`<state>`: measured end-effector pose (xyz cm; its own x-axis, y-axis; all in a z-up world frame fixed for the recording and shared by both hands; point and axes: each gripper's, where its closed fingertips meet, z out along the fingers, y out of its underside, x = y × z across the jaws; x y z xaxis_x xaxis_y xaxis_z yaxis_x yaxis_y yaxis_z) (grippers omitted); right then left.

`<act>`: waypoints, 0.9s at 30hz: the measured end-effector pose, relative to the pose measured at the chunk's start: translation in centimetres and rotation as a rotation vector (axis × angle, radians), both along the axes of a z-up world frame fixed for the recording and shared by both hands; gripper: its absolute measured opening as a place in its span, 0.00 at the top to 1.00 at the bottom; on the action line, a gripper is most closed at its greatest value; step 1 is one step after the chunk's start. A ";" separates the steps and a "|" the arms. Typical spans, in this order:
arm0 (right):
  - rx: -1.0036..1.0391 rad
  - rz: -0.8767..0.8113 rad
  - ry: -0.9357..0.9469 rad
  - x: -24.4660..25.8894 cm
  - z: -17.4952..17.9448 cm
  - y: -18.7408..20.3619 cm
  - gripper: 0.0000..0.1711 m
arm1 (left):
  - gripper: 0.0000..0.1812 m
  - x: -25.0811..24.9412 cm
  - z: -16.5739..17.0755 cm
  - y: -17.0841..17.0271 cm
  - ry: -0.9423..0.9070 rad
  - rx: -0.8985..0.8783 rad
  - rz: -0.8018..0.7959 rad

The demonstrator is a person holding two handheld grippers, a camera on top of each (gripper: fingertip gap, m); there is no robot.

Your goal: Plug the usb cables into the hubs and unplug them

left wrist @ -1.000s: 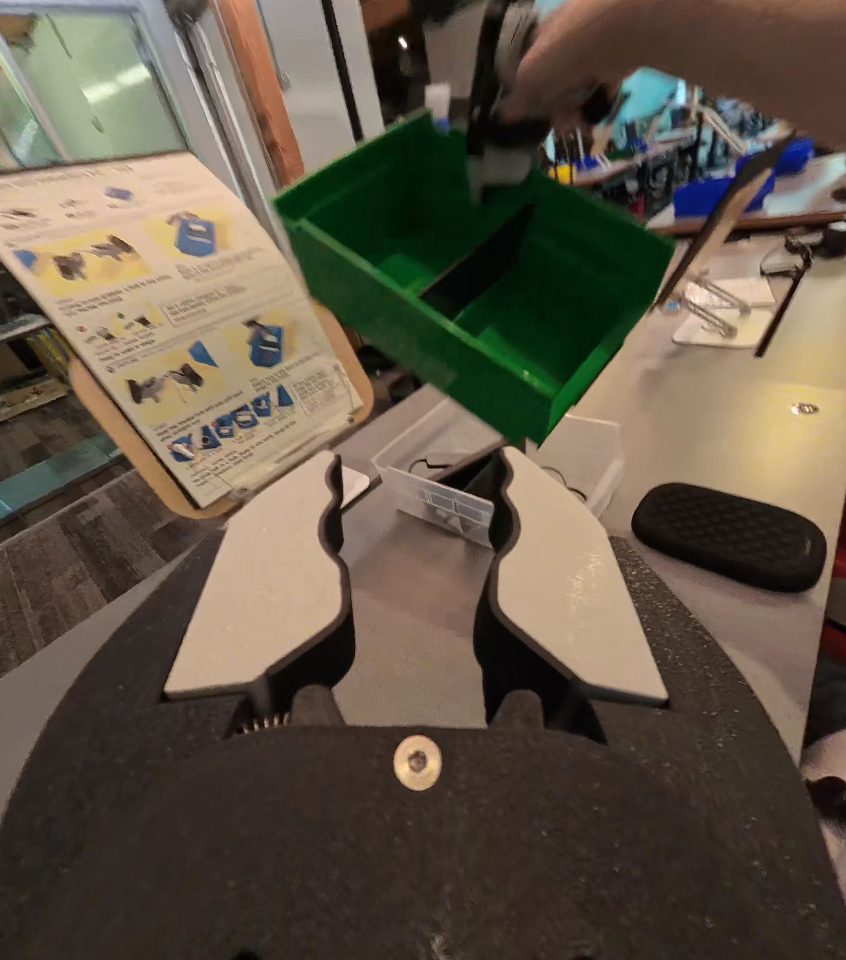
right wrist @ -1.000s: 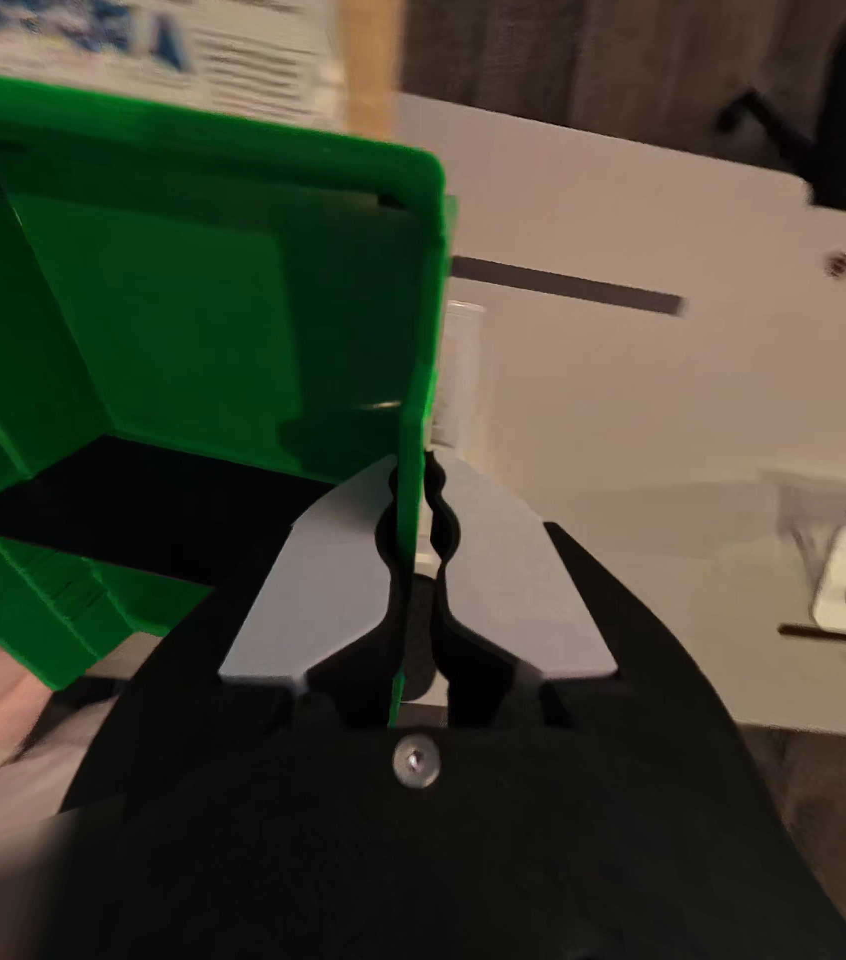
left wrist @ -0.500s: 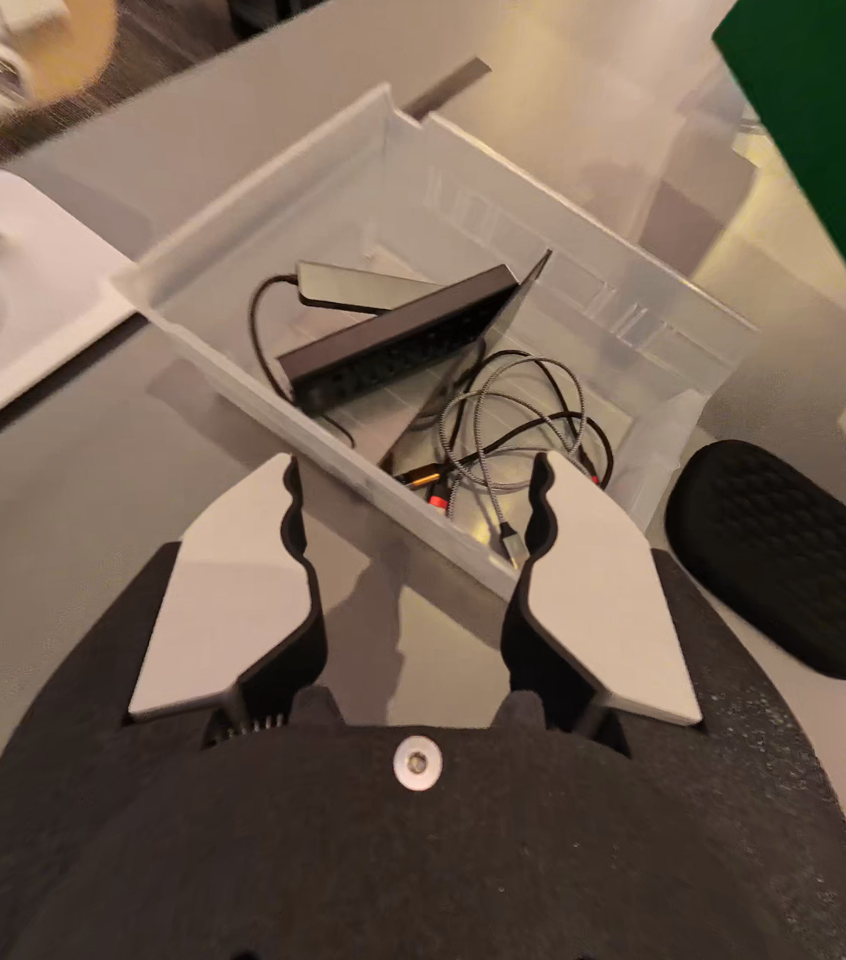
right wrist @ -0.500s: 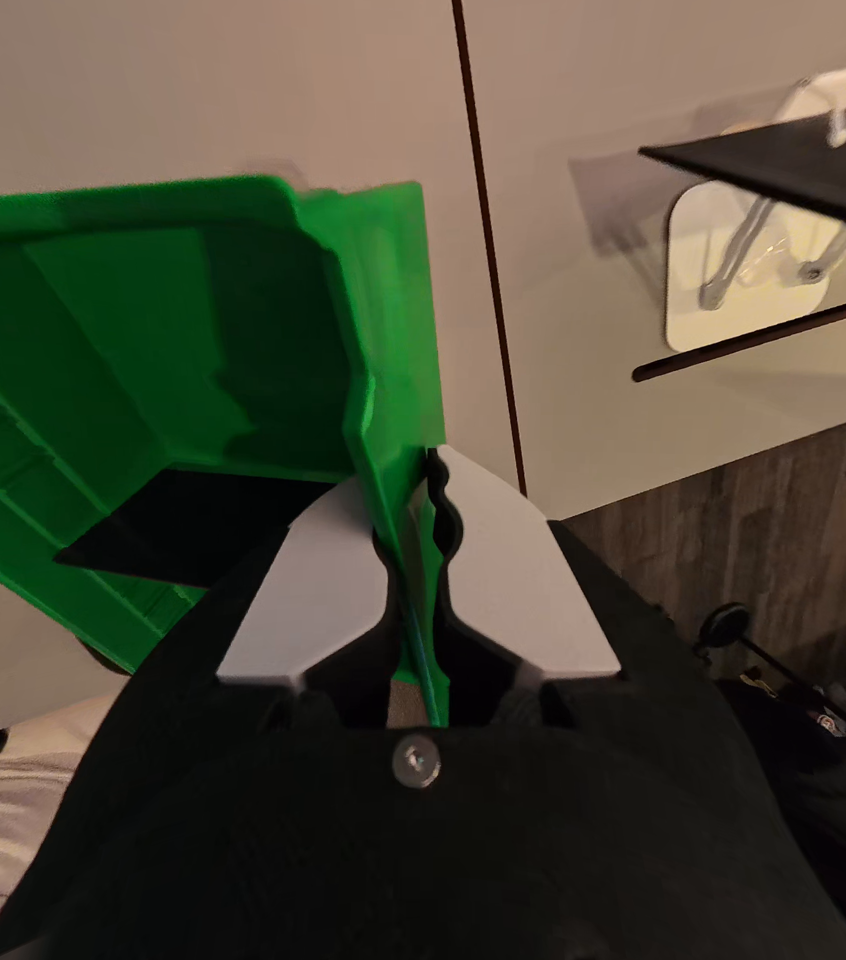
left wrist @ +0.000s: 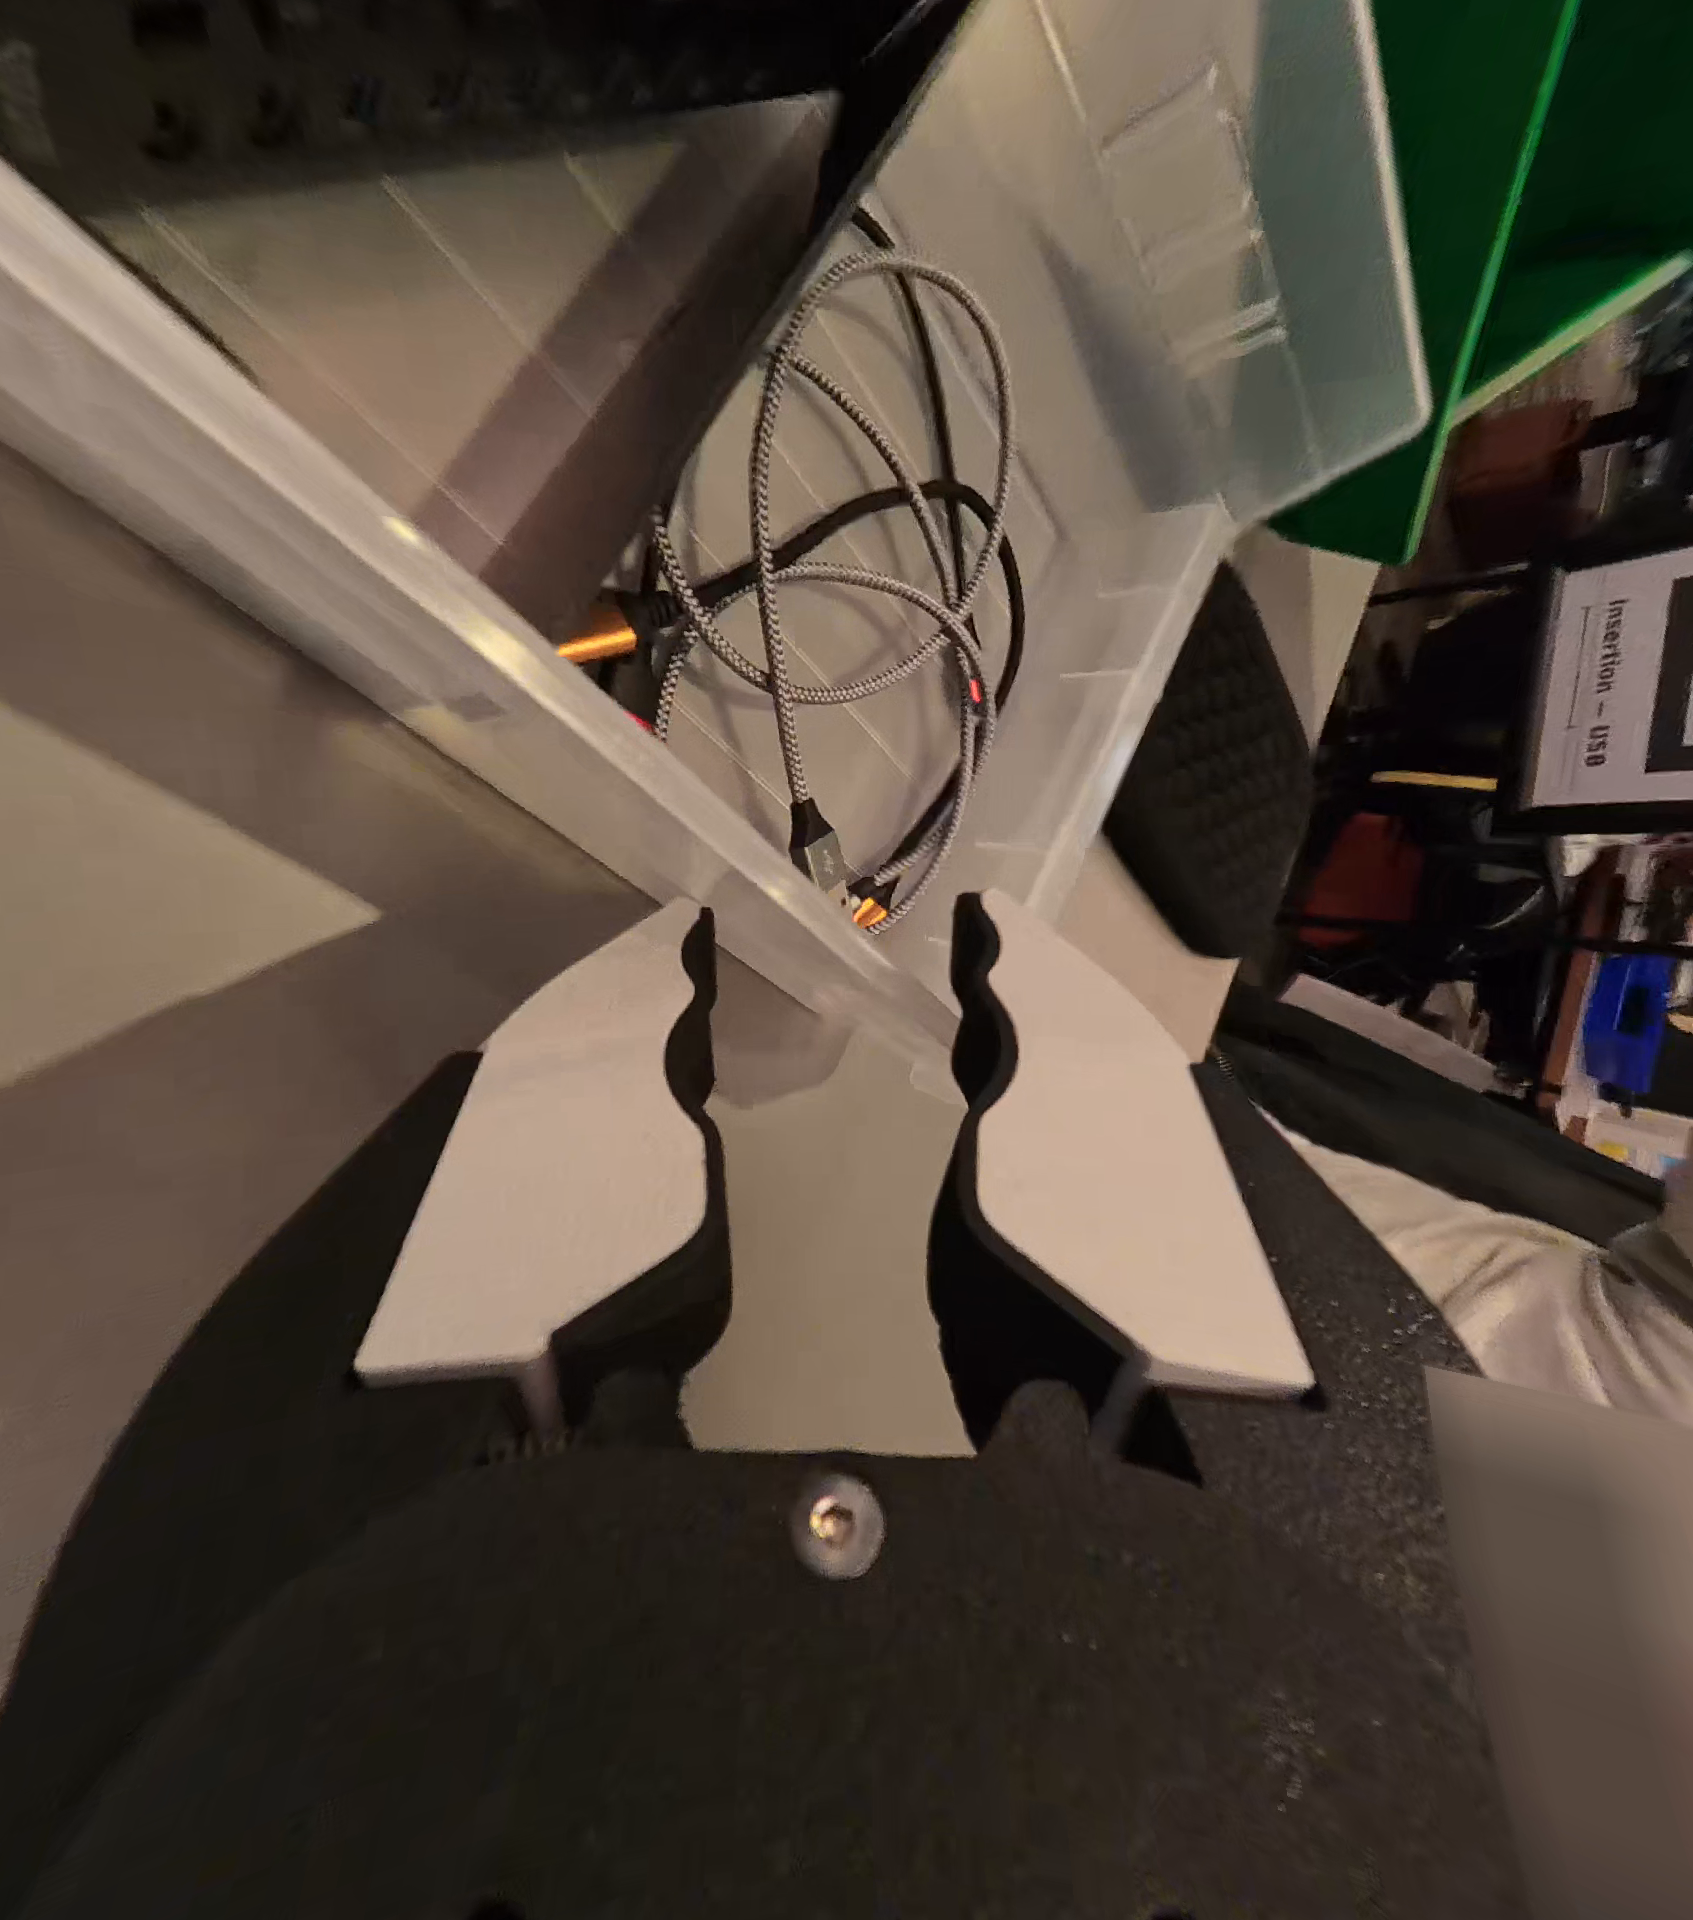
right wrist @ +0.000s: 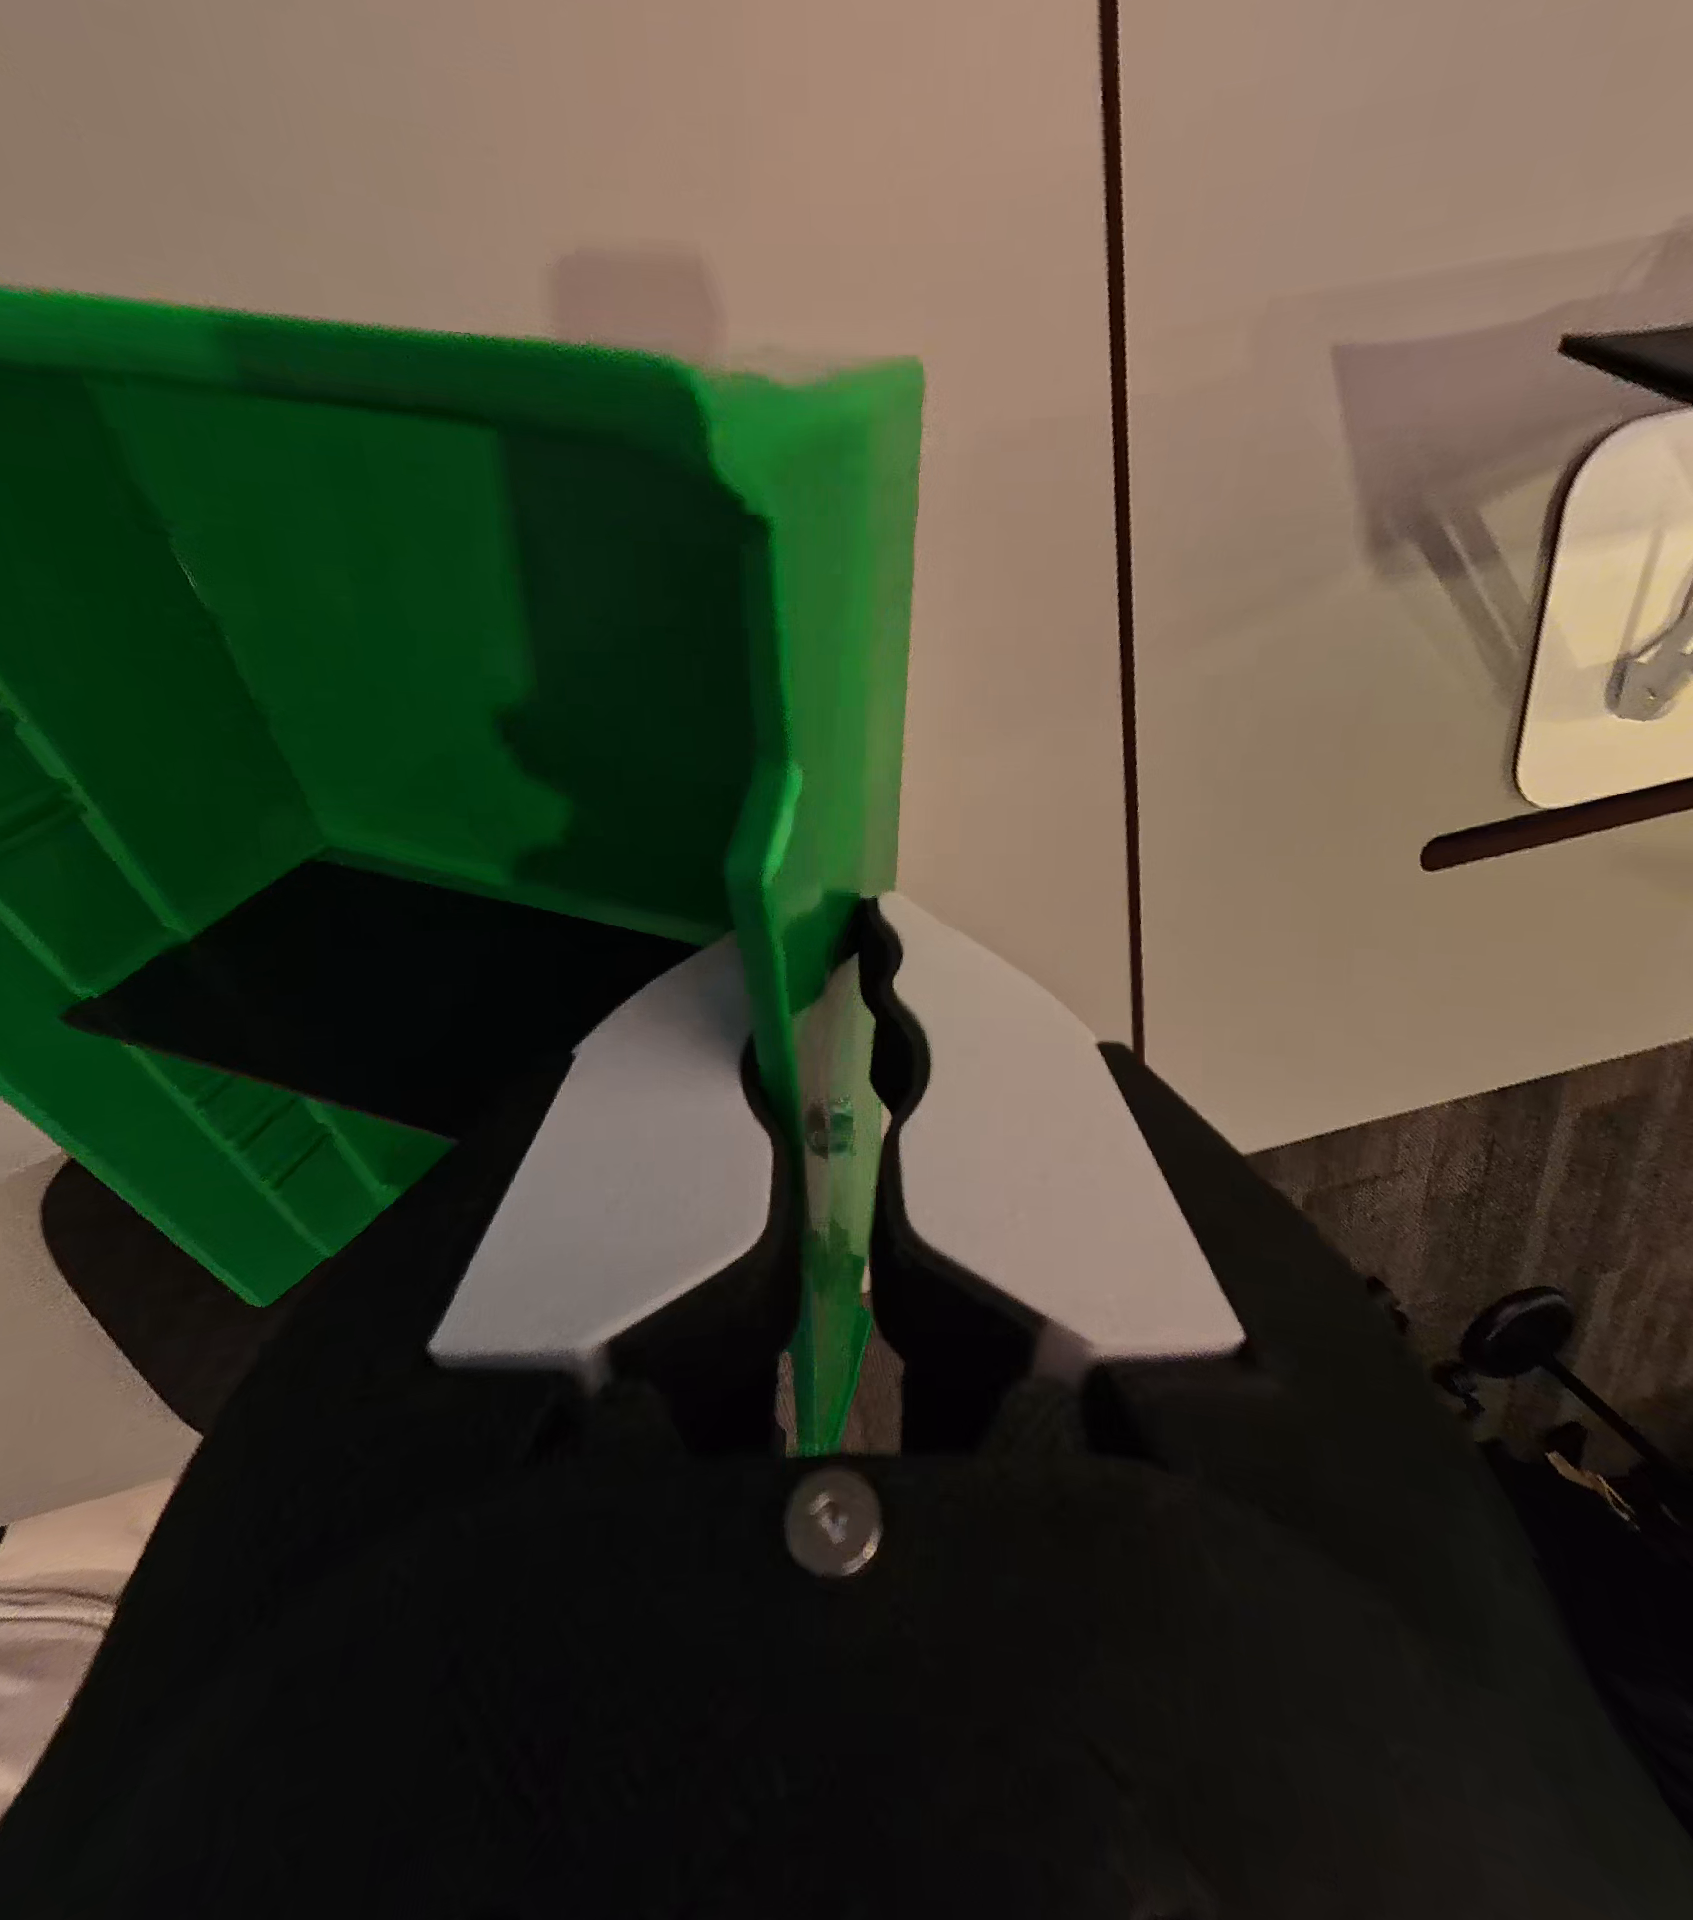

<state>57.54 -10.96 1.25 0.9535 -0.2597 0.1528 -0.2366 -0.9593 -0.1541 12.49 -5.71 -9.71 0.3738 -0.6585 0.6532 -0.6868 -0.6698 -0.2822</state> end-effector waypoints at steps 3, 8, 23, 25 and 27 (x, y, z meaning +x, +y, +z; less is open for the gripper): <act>0.033 0.012 0.001 -0.6 0.5 1.1 0.94 | 0.84 -3.2 0.4 2.2 0.040 0.060 0.032; 0.078 0.021 0.006 -1.3 1.4 2.8 0.94 | 0.90 -10.0 1.1 6.6 0.045 0.040 0.217; 0.199 0.030 0.298 -5.6 -5.1 9.9 0.94 | 0.90 -30.7 1.4 11.7 -0.001 0.093 0.756; 0.178 0.055 0.348 -6.9 -6.7 10.7 0.94 | 0.90 -33.8 1.5 11.4 -0.003 0.080 0.854; 0.161 0.096 0.375 -8.0 -8.1 11.5 0.95 | 0.90 -36.7 1.5 10.5 0.014 0.062 0.940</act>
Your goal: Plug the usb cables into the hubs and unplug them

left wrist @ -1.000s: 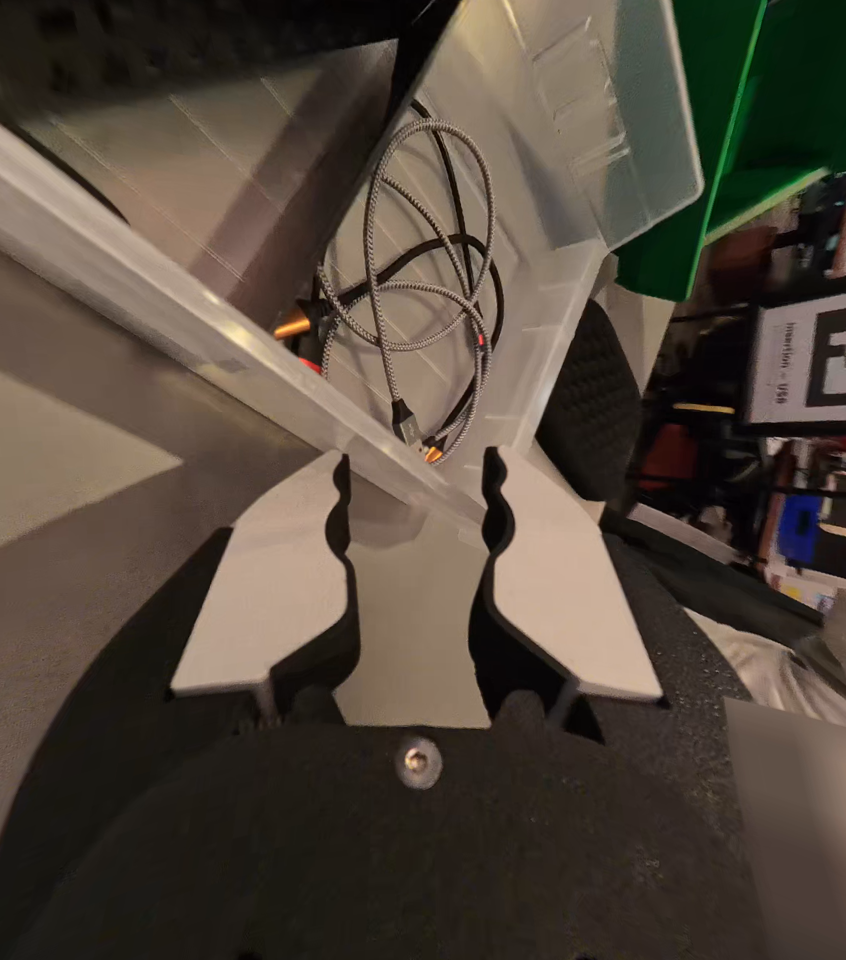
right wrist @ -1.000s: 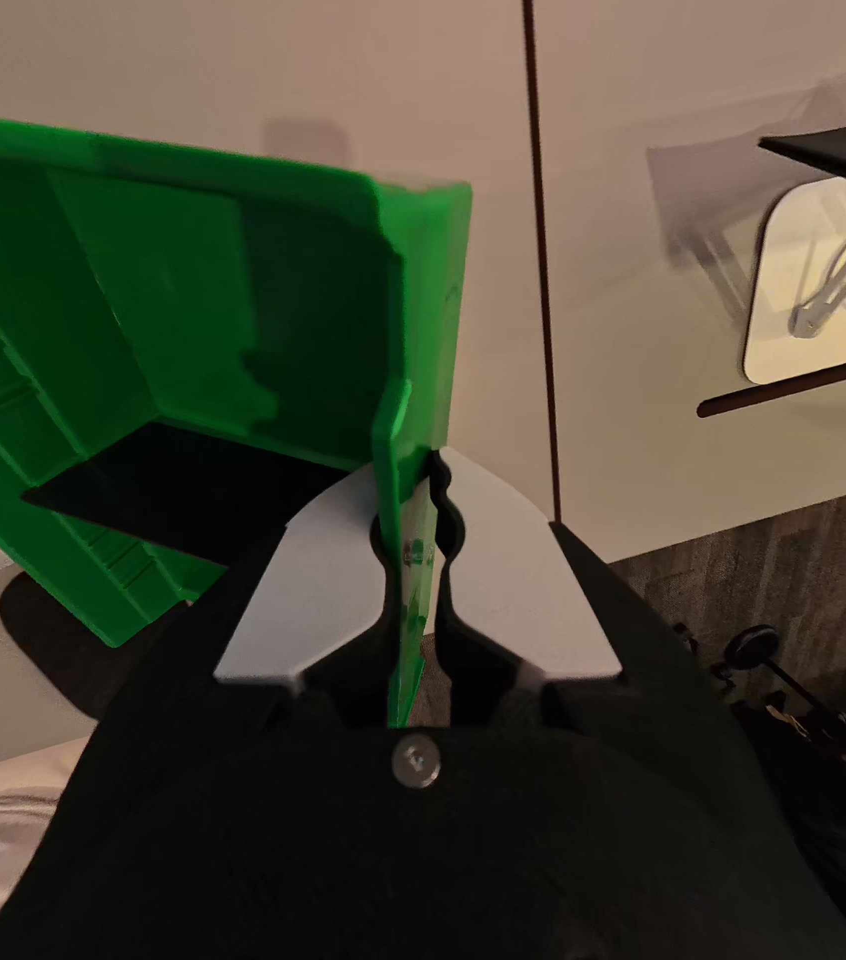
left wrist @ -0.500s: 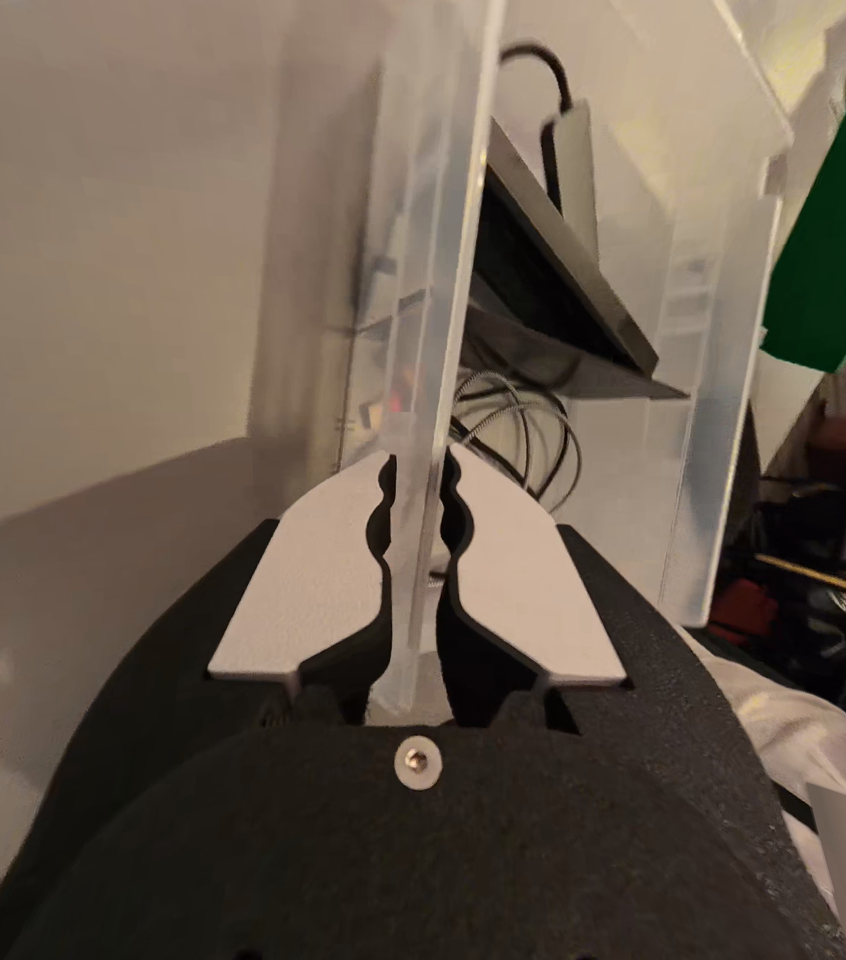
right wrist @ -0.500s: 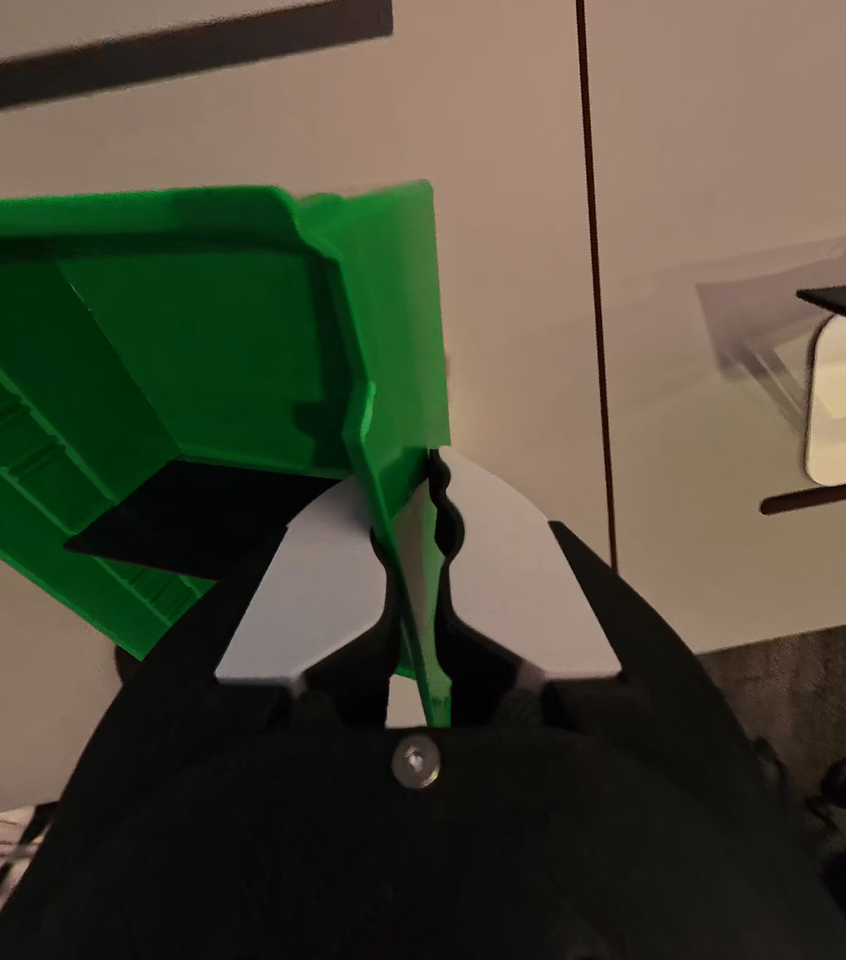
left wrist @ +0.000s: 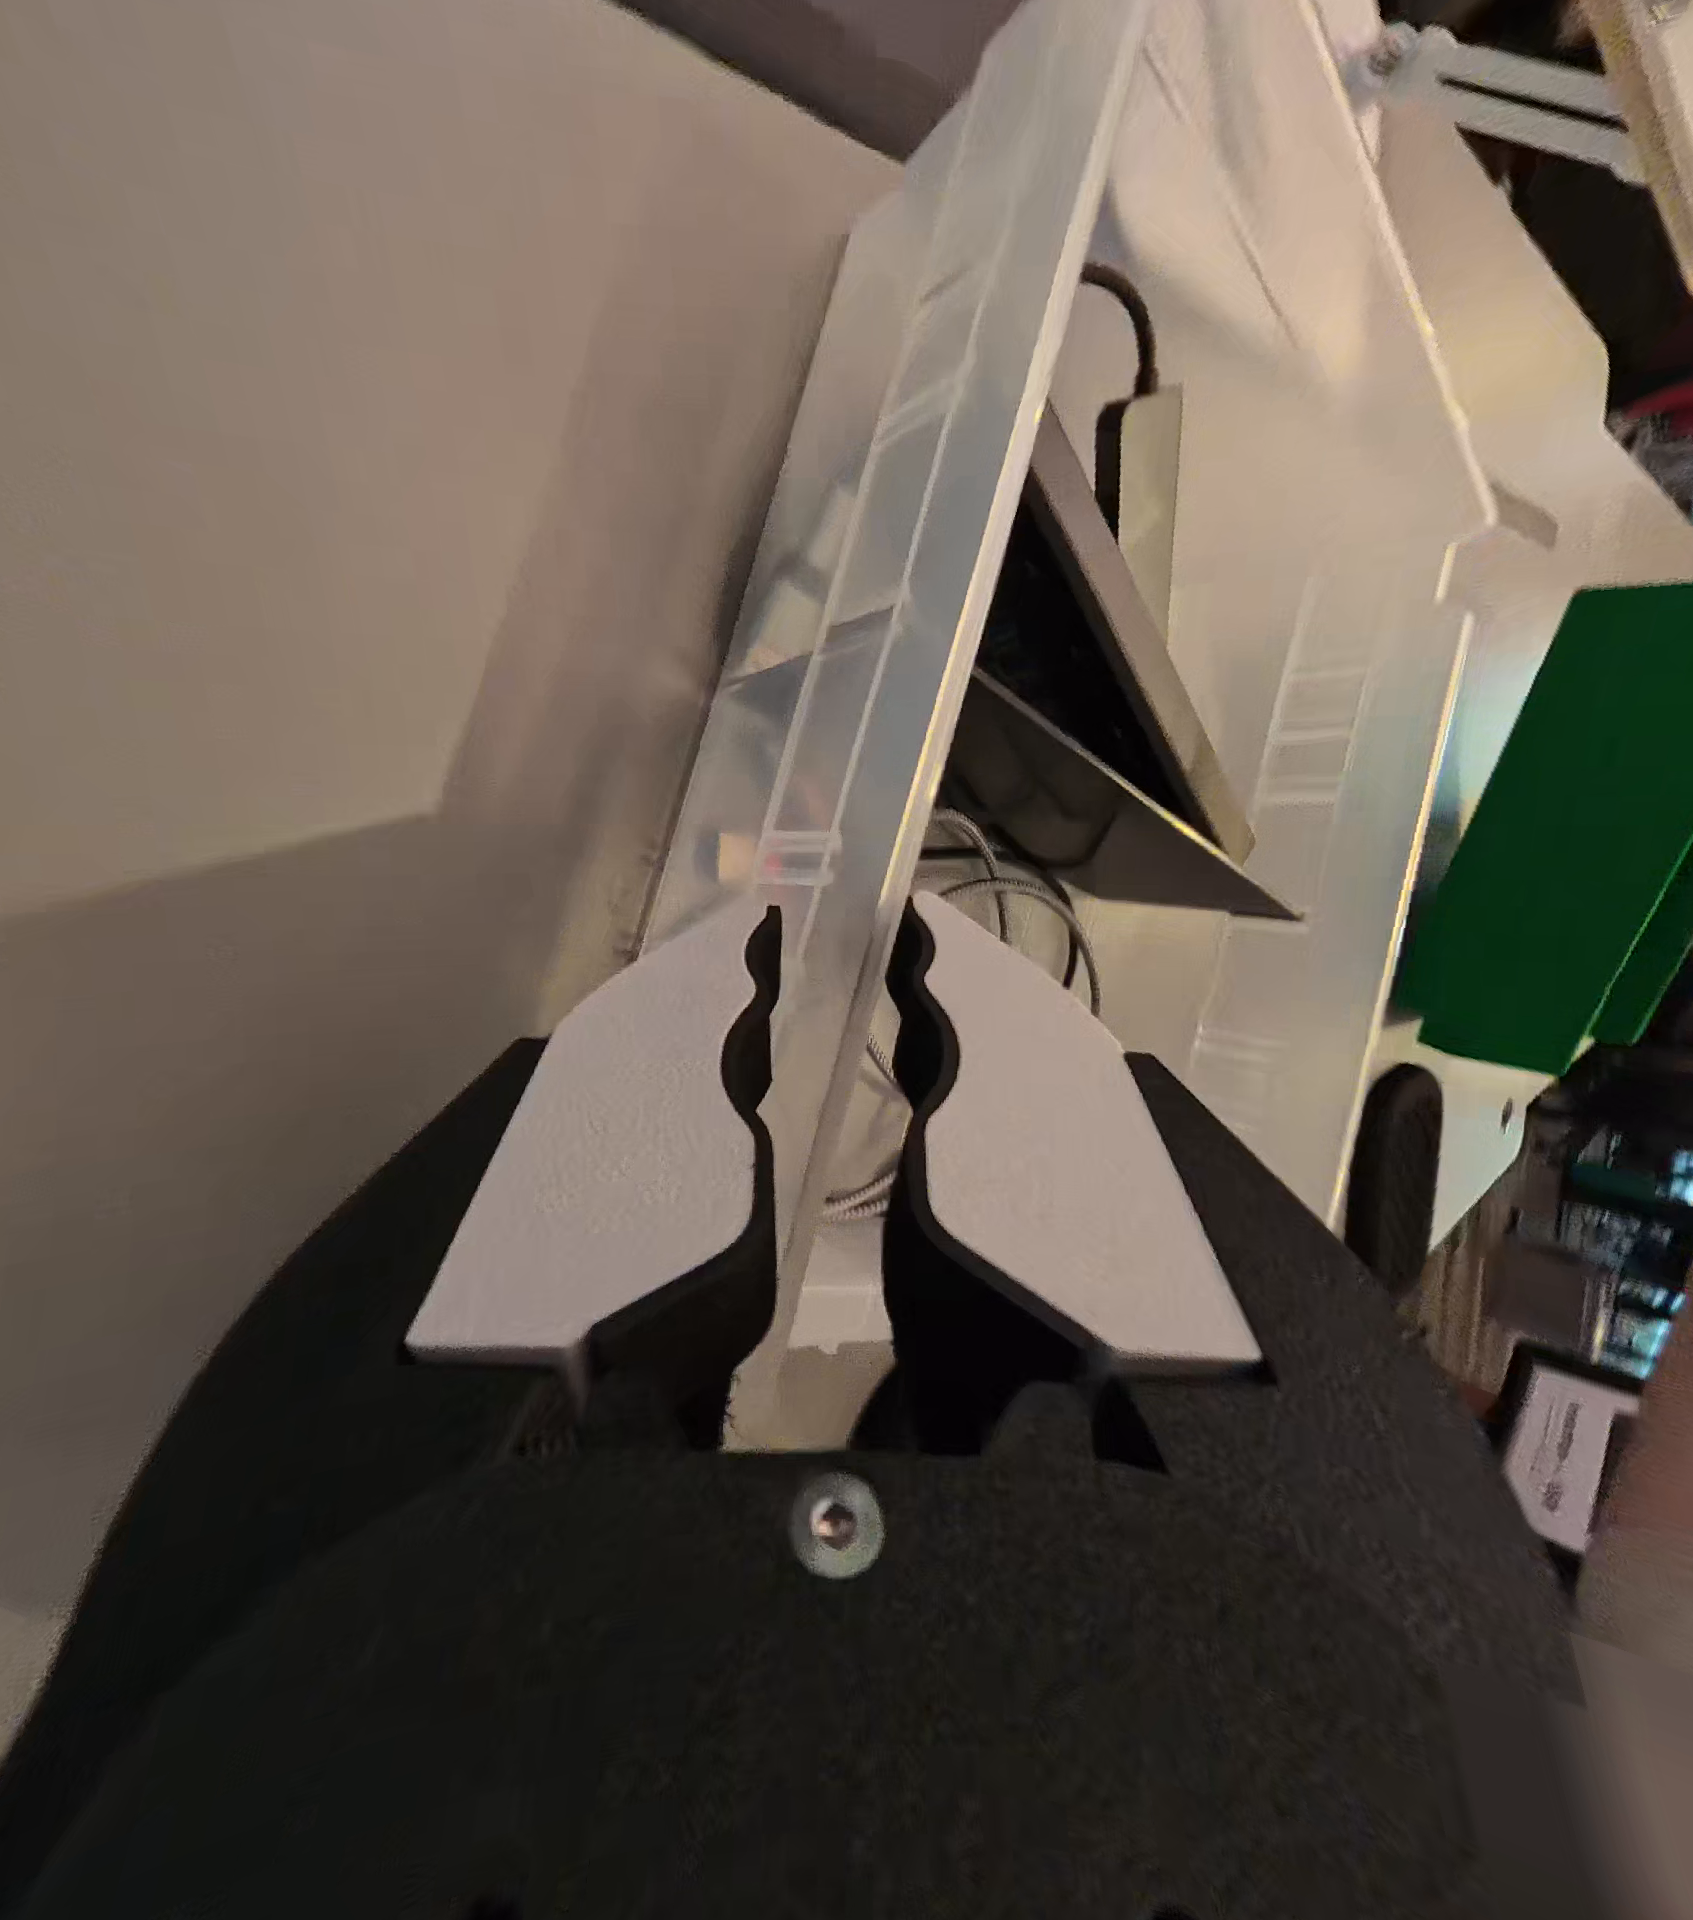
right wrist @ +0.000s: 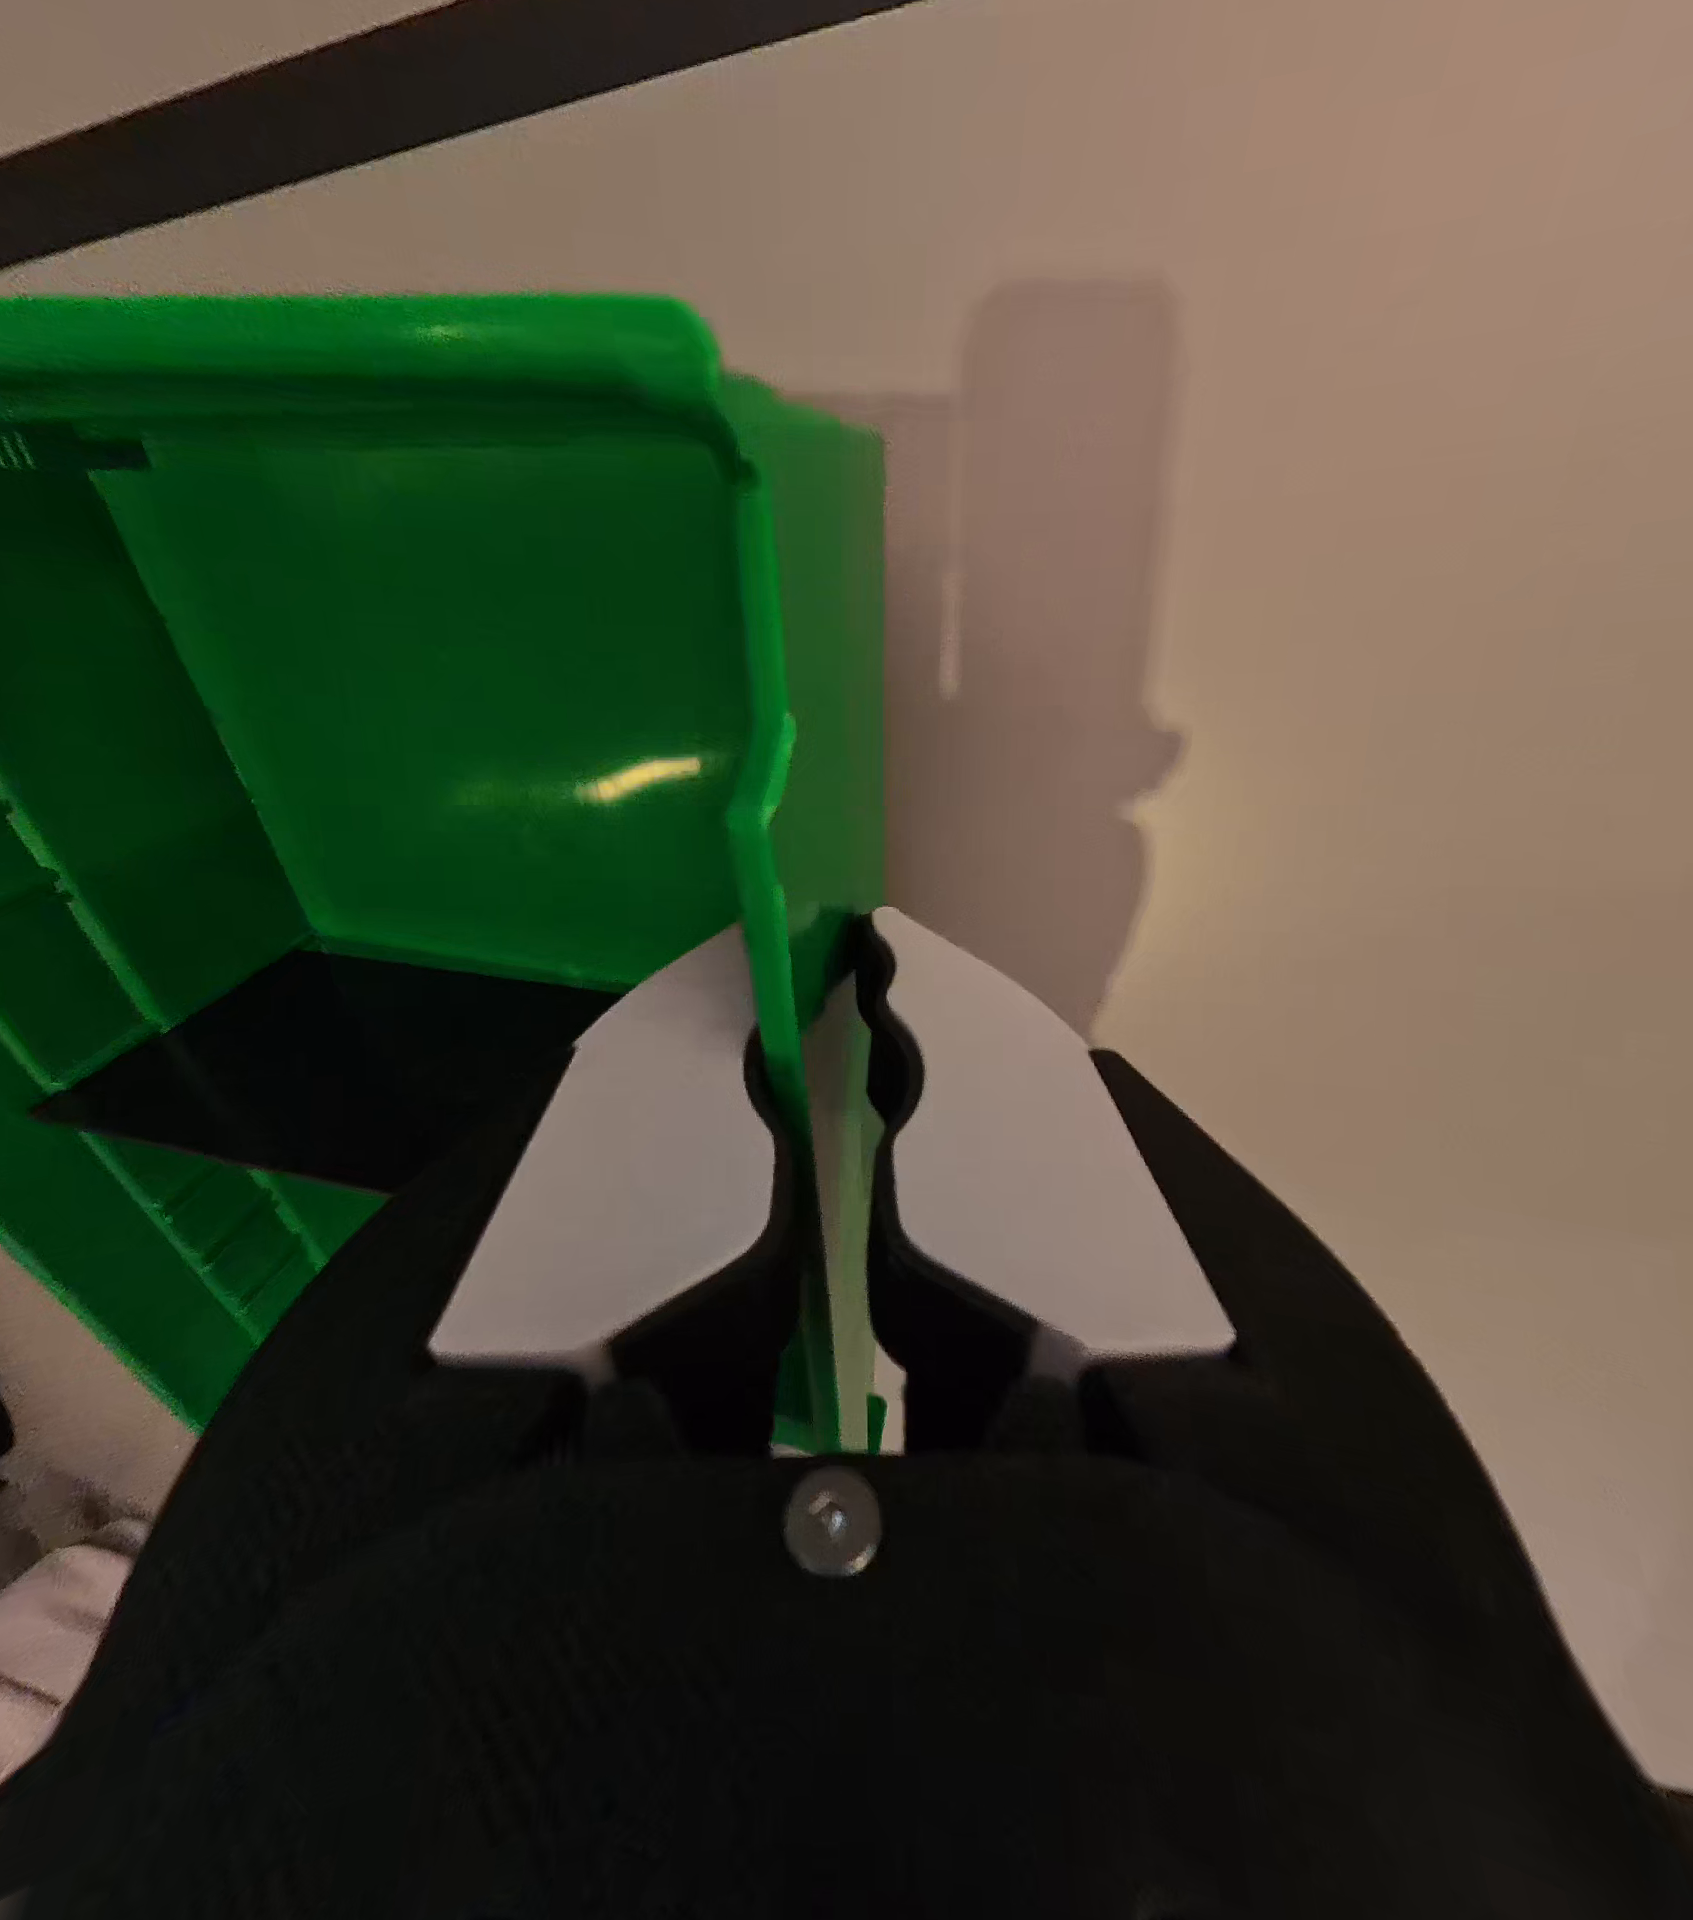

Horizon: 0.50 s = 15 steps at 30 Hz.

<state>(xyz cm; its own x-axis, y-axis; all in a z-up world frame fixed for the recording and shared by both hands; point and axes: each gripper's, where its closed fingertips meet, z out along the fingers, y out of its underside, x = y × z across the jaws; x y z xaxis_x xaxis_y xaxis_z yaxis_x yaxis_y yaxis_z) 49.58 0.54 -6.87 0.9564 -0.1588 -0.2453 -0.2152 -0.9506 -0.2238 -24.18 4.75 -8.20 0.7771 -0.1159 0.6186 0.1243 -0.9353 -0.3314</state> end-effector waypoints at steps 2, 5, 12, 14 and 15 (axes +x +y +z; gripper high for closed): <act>-0.010 0.033 0.029 -1.1 -1.3 0.7 0.94 | 0.89 -2.2 0.0 -1.5 -0.001 -0.039 0.060; 0.002 0.072 0.052 -2.4 -2.7 1.7 0.91 | 0.89 -4.5 0.1 -3.5 -0.002 -0.078 0.119; 0.170 0.157 0.071 -3.7 1.0 1.5 0.71 | 0.90 -5.8 0.9 -4.0 -0.044 -0.066 0.175; 0.223 0.171 -0.099 -1.8 1.4 0.0 0.71 | 0.88 -5.6 0.6 -3.8 -0.039 -0.076 0.161; 0.241 0.166 -0.158 -1.1 1.4 -1.1 0.70 | 0.88 -5.6 0.6 -3.8 -0.035 -0.082 0.161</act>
<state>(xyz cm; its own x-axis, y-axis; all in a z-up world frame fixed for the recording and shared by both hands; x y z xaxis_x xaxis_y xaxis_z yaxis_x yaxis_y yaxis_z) 48.48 -0.53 -5.43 0.9936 0.0472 -0.1031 -0.0062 -0.8853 -0.4649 -29.74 0.94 -7.63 0.7597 0.0597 0.6475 0.2842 -0.9261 -0.2480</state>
